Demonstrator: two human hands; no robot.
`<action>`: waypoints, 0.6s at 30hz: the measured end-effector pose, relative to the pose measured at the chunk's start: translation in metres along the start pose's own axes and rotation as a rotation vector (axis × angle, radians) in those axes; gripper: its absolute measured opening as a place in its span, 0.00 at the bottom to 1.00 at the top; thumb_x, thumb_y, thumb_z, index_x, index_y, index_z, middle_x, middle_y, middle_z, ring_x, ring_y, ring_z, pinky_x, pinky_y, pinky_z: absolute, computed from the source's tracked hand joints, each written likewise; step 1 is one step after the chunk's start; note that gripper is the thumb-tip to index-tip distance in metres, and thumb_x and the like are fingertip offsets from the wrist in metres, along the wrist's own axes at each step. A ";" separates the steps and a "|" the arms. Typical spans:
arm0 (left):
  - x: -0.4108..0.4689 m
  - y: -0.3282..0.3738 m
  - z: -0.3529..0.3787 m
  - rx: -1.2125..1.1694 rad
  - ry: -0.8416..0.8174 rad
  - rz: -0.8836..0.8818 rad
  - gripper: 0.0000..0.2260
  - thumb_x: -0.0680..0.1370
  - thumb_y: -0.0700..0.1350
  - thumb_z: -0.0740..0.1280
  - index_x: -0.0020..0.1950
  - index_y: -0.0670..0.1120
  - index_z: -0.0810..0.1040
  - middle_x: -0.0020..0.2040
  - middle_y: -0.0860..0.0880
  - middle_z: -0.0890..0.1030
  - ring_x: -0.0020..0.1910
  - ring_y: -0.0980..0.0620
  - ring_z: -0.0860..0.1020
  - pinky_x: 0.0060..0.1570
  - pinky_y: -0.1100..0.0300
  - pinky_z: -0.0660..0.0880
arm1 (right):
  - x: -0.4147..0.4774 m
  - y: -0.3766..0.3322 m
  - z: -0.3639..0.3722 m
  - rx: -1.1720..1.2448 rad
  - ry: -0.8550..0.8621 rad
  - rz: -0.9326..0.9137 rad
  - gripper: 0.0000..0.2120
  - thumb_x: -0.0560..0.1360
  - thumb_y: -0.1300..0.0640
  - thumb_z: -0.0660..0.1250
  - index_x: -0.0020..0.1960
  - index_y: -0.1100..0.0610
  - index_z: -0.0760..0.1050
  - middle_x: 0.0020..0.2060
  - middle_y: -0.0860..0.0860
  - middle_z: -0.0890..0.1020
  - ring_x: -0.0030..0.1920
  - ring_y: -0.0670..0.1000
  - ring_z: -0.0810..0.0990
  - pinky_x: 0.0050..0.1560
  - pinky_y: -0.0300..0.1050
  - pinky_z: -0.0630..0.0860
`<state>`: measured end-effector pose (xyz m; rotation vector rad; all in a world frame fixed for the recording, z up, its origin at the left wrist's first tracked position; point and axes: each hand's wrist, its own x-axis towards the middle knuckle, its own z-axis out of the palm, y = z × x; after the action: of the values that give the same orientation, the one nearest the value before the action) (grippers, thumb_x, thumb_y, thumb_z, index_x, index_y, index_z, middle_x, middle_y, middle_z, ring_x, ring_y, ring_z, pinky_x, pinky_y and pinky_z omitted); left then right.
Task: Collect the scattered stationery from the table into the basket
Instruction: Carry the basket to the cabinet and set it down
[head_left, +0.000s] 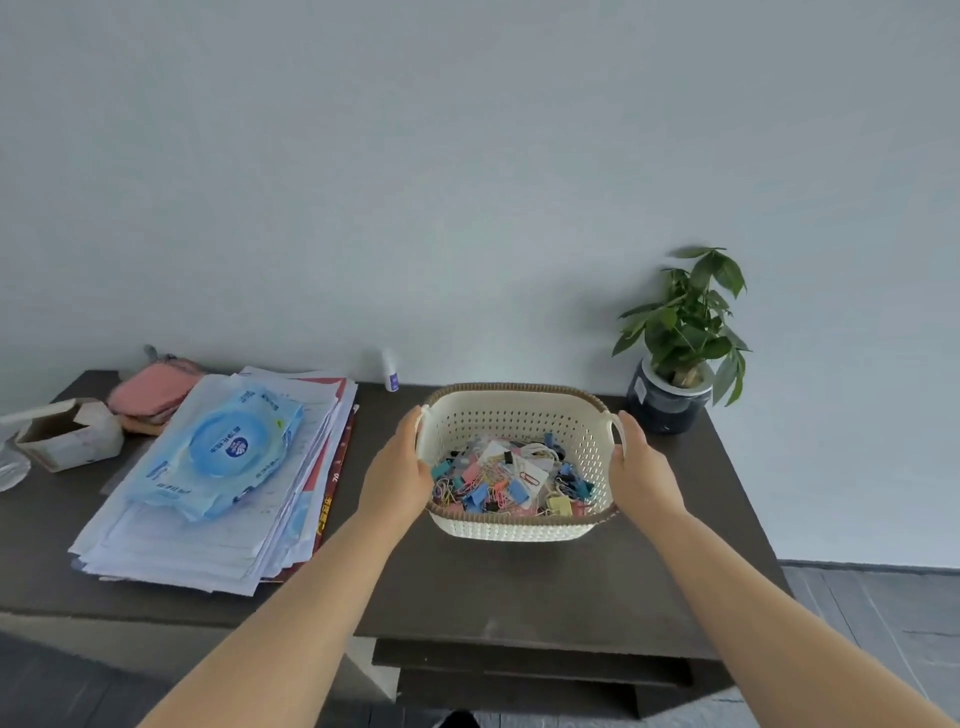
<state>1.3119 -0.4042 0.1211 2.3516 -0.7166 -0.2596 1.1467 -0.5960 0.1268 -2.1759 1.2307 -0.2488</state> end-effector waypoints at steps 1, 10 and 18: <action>0.015 -0.002 0.003 -0.005 -0.022 0.006 0.28 0.77 0.36 0.62 0.73 0.51 0.56 0.65 0.47 0.72 0.58 0.47 0.76 0.48 0.54 0.80 | 0.011 -0.003 0.004 0.004 0.001 0.016 0.25 0.80 0.60 0.50 0.75 0.49 0.51 0.56 0.60 0.78 0.49 0.59 0.78 0.49 0.52 0.77; 0.122 -0.022 0.036 -0.022 -0.128 0.026 0.28 0.77 0.38 0.64 0.73 0.51 0.57 0.63 0.47 0.75 0.55 0.48 0.78 0.45 0.56 0.80 | 0.096 -0.022 0.035 0.036 0.000 0.154 0.24 0.80 0.60 0.49 0.75 0.49 0.52 0.50 0.59 0.78 0.42 0.56 0.75 0.43 0.48 0.72; 0.164 -0.031 0.055 -0.059 -0.232 0.050 0.31 0.77 0.37 0.62 0.75 0.53 0.51 0.67 0.47 0.72 0.56 0.48 0.78 0.46 0.52 0.81 | 0.139 -0.024 0.044 0.025 0.035 0.196 0.23 0.80 0.61 0.51 0.74 0.52 0.56 0.56 0.63 0.78 0.50 0.62 0.77 0.48 0.51 0.73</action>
<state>1.4411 -0.5053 0.0594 2.2668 -0.8645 -0.5307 1.2590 -0.6831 0.0877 -2.0198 1.4421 -0.2198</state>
